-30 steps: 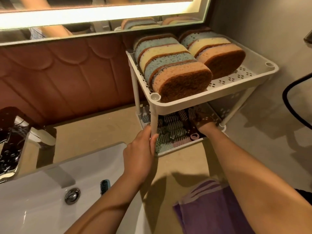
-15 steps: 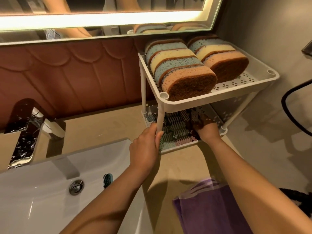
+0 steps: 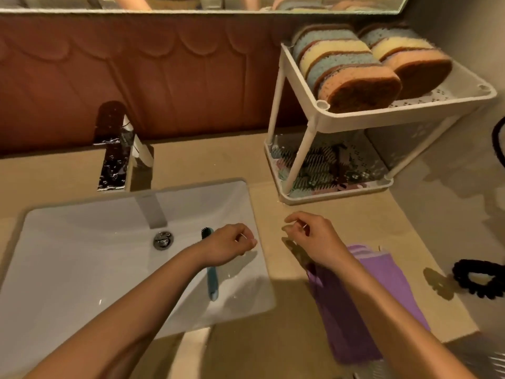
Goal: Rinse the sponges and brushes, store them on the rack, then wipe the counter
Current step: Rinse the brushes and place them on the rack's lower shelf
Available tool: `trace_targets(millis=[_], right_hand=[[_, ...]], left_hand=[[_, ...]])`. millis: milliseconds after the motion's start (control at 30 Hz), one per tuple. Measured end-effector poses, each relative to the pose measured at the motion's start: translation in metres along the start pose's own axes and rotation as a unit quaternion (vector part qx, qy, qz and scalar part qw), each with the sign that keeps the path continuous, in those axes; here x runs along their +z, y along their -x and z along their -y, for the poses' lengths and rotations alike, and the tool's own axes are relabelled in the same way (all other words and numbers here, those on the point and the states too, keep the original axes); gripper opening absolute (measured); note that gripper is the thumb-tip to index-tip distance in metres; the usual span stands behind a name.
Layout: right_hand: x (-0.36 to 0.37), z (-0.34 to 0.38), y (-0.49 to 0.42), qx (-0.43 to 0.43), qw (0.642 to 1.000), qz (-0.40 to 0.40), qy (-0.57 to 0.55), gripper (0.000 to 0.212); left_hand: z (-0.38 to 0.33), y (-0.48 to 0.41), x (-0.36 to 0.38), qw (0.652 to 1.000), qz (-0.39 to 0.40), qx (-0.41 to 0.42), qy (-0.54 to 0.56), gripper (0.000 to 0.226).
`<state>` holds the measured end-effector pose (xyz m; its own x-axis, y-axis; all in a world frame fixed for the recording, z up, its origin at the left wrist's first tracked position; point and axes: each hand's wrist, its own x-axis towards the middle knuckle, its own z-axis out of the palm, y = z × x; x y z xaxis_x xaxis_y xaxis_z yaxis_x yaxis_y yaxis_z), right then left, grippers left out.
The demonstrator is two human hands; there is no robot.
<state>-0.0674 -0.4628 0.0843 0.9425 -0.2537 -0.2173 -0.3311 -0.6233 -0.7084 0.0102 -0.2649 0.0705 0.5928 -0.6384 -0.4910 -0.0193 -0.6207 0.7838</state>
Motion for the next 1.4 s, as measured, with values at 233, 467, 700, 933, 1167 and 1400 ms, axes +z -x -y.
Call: trace_targets(millis=[233, 467, 700, 933, 1167, 1400], right_hand=[[0.094, 0.035, 0.023, -0.017, 0.988, 0.151, 0.031, 0.021], [0.171, 0.04, 0.0, 0.02, 0.954, 0.247, 0.169, 0.026], [0.212, 0.028, -0.031, -0.005, 0.914, 0.279, 0.293, 0.024], [0.245, 0.026, -0.042, 0.016, 0.924, 0.255, 0.283, 0.016], [0.253, 0.027, -0.035, 0.018, 0.952, 0.243, 0.186, 0.011], [0.236, 0.057, -0.01, 0.166, 0.956, 0.167, -0.173, 0.008]], left_hand=[[0.095, 0.071, -0.023, 0.991, -0.009, -0.13, -0.009, 0.022], [0.153, 0.101, -0.028, 0.961, -0.058, -0.243, 0.121, 0.013], [0.187, 0.115, -0.021, 0.947, -0.092, -0.262, 0.159, 0.017], [0.203, 0.11, -0.023, 0.928, -0.122, -0.284, 0.207, 0.017], [0.197, 0.101, -0.02, 0.929, -0.121, -0.276, 0.216, 0.024], [0.162, 0.099, -0.015, 0.939, -0.032, -0.248, 0.235, 0.032]])
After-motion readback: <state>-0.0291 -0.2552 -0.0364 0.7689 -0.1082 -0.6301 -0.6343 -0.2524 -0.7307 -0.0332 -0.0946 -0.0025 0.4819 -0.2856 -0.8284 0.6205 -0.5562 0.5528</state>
